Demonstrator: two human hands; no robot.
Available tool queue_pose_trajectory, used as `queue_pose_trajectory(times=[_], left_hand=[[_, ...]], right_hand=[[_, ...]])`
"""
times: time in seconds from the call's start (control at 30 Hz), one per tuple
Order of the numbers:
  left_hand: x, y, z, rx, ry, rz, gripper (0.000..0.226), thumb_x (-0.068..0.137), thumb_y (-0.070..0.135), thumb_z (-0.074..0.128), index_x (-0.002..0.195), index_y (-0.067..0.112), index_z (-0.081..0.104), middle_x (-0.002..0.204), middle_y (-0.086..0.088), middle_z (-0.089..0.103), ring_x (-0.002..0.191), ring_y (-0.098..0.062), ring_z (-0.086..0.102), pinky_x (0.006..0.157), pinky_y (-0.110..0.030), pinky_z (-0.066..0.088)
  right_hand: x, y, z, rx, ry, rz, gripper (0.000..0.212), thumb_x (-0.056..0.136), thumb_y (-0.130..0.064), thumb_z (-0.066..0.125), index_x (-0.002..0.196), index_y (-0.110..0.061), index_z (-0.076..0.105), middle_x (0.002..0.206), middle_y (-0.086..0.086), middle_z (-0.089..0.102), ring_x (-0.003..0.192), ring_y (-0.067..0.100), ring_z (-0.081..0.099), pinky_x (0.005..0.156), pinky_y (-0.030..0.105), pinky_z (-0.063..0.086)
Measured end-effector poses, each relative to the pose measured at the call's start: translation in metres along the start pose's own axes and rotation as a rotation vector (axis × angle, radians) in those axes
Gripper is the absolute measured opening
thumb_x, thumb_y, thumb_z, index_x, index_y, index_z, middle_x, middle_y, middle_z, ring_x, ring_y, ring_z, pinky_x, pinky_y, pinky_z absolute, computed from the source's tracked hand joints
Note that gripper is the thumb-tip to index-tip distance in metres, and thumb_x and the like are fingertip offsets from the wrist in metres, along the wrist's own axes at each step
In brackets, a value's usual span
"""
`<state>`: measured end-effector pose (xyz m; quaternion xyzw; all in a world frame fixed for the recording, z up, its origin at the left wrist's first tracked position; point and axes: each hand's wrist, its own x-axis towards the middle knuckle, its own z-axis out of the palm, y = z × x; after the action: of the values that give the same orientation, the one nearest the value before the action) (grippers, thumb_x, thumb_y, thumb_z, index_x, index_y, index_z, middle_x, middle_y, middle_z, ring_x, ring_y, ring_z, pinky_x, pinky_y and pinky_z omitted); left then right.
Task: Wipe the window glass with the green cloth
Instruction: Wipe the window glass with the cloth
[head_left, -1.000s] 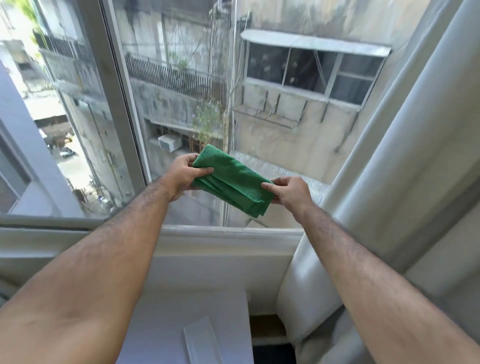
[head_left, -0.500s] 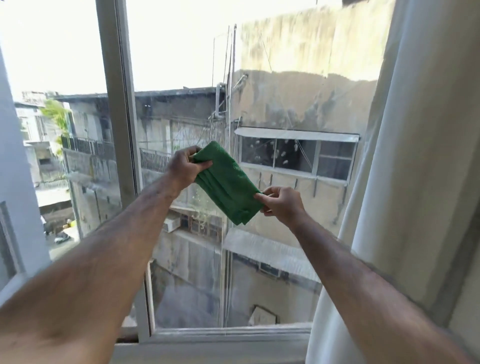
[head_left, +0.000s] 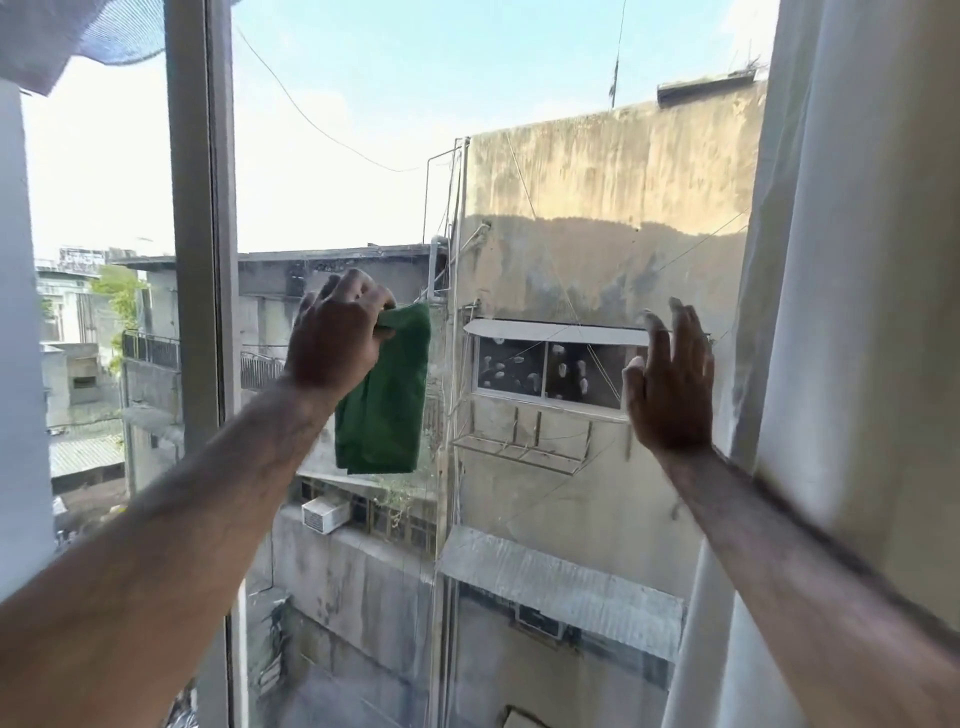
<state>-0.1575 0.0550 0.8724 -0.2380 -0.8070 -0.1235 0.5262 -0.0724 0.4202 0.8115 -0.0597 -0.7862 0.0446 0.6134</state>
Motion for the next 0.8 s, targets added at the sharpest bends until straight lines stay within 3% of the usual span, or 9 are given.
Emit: queue_pose_trajectory(times=[0.1,0.17,0.23,0.3,0.37,0.47,0.53,0.8], left_hand=[[-0.009,0.008,0.005,0.285,0.178,0.06,0.012,0.095,0.009,0.064,0.103,0.002,0.058,0.099,-0.019,0.065,0.092,-0.034,0.064,0.08,-0.053,0.053],[-0.016,0.011,0.014,0.238,0.203,0.135,0.01,0.099,0.006,0.054,0.09,0.004,0.058,0.077,-0.016,0.065,0.068,-0.031,0.065,0.06,-0.049,0.06],[-0.027,0.016,0.027,0.151,0.178,0.127,0.017,0.101,0.005,0.05,0.089,0.003,0.062,0.073,-0.015,0.063,0.062,-0.032,0.066,0.047,-0.047,0.061],[-0.041,0.016,0.046,0.131,0.196,0.067,0.012,0.102,0.004,0.056,0.106,-0.002,0.066,0.092,-0.021,0.064,0.08,-0.038,0.068,0.059,-0.053,0.064],[-0.058,0.014,0.073,0.131,0.241,0.025,0.029,0.105,0.013,0.057,0.126,-0.005,0.063,0.114,-0.028,0.063,0.1,-0.043,0.063,0.08,-0.059,0.059],[-0.082,0.017,0.104,0.136,0.189,0.011,0.061,0.108,0.038,0.049,0.157,0.002,0.041,0.159,-0.029,0.043,0.147,-0.046,0.042,0.12,-0.065,0.032],[-0.083,0.022,0.117,0.107,0.208,-0.035,0.066,0.108,0.042,0.046,0.161,0.006,0.031,0.169,-0.022,0.029,0.157,-0.041,0.027,0.126,-0.066,0.022],[-0.015,0.065,0.121,0.009,0.381,-0.303,0.058,0.114,0.038,0.032,0.165,0.012,0.02,0.173,-0.014,0.022,0.162,-0.031,0.017,0.13,-0.057,0.019]], right_hand=[[0.003,0.021,0.014,0.044,-0.001,0.078,0.064,0.104,-0.031,0.031,0.162,-0.008,0.045,0.177,0.019,0.026,0.166,0.038,0.025,0.131,0.061,0.026],[0.0,0.031,0.023,0.043,0.013,0.076,0.06,0.11,-0.034,0.033,0.167,-0.013,0.039,0.18,0.015,0.021,0.168,0.036,0.02,0.132,0.062,0.023],[-0.003,0.035,0.032,0.026,0.027,0.067,0.06,0.114,-0.039,0.031,0.17,-0.018,0.032,0.182,0.013,0.016,0.169,0.034,0.015,0.134,0.062,0.018],[-0.003,0.035,0.038,0.005,0.03,0.072,0.063,0.114,-0.046,0.026,0.171,-0.019,0.027,0.182,0.012,0.012,0.17,0.033,0.011,0.136,0.06,0.015],[-0.005,0.04,0.043,-0.039,0.032,0.057,0.066,0.114,-0.05,0.022,0.173,-0.019,0.023,0.183,0.013,0.009,0.17,0.033,0.009,0.136,0.059,0.013],[-0.007,0.051,0.05,-0.075,0.058,0.008,0.069,0.114,-0.053,0.012,0.173,-0.018,0.019,0.183,0.015,0.008,0.17,0.034,0.007,0.137,0.057,0.011],[-0.008,0.055,0.057,-0.093,0.107,-0.011,0.066,0.115,-0.051,0.013,0.173,-0.019,0.02,0.182,0.015,0.009,0.17,0.033,0.009,0.137,0.057,0.013],[-0.005,0.06,0.07,-0.131,0.207,-0.028,0.064,0.115,-0.05,0.017,0.173,-0.022,0.021,0.182,0.013,0.014,0.17,0.031,0.011,0.138,0.049,0.006]])
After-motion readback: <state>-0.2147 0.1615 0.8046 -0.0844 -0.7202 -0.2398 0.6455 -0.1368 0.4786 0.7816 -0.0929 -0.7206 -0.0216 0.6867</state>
